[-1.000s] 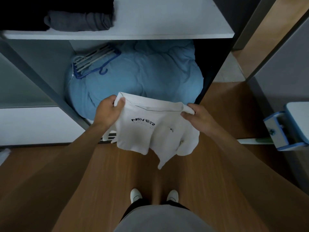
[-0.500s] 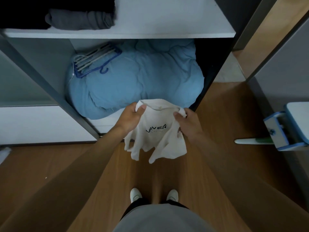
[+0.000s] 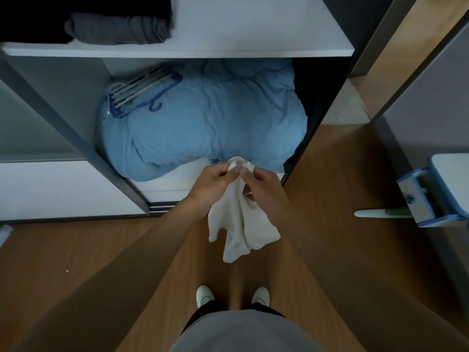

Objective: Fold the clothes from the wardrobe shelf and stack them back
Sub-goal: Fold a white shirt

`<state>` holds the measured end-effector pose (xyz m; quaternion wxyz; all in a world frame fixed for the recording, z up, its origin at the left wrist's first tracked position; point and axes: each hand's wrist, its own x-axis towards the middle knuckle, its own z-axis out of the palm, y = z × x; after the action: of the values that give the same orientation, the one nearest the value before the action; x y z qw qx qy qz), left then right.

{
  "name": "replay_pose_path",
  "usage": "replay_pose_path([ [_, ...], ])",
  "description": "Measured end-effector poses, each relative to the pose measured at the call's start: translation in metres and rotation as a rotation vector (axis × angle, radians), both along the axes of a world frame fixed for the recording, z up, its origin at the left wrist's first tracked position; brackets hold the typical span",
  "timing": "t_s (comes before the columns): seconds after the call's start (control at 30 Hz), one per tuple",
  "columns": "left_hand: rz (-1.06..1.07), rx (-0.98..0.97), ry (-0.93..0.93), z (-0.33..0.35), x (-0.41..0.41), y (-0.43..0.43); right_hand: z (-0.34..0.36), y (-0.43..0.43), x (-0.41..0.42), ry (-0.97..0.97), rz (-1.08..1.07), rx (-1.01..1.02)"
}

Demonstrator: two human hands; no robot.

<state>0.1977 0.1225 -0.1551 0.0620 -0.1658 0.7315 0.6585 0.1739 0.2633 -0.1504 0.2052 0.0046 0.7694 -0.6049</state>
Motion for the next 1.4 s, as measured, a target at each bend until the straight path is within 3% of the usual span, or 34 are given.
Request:
replay_pose_path([
  [0.17, -0.002, 0.156, -0.016, 0.004, -0.002, -0.007, 0.001, 0.003, 0.004, 0.188, 0.200, 0.164],
  [0.43, -0.024, 0.035, 0.039, 0.002, -0.008, -0.017, 0.007, 0.013, 0.006, 0.261, 0.507, 0.243],
  [0.63, -0.203, -0.197, 0.147, 0.012, -0.008, -0.024, 0.015, 0.029, -0.012, 0.447, 0.168, 0.243],
  [0.83, -0.317, -0.265, 0.259, 0.024, -0.012, -0.020, 0.028, 0.027, -0.031, 0.345, 0.534, 0.454],
  [1.03, -0.209, -0.228, 0.319, 0.014, -0.009, -0.028, 0.021, 0.028, -0.029, 0.436, 0.472, 0.486],
  [1.2, -0.282, -0.458, 0.336, -0.003, 0.009, -0.042, 0.024, 0.030, -0.028, 0.377, 0.410, 0.413],
  [1.4, -0.267, -0.579, 0.247, -0.017, 0.016, -0.040, 0.026, 0.030, -0.029, 0.379, 0.336, 0.389],
])
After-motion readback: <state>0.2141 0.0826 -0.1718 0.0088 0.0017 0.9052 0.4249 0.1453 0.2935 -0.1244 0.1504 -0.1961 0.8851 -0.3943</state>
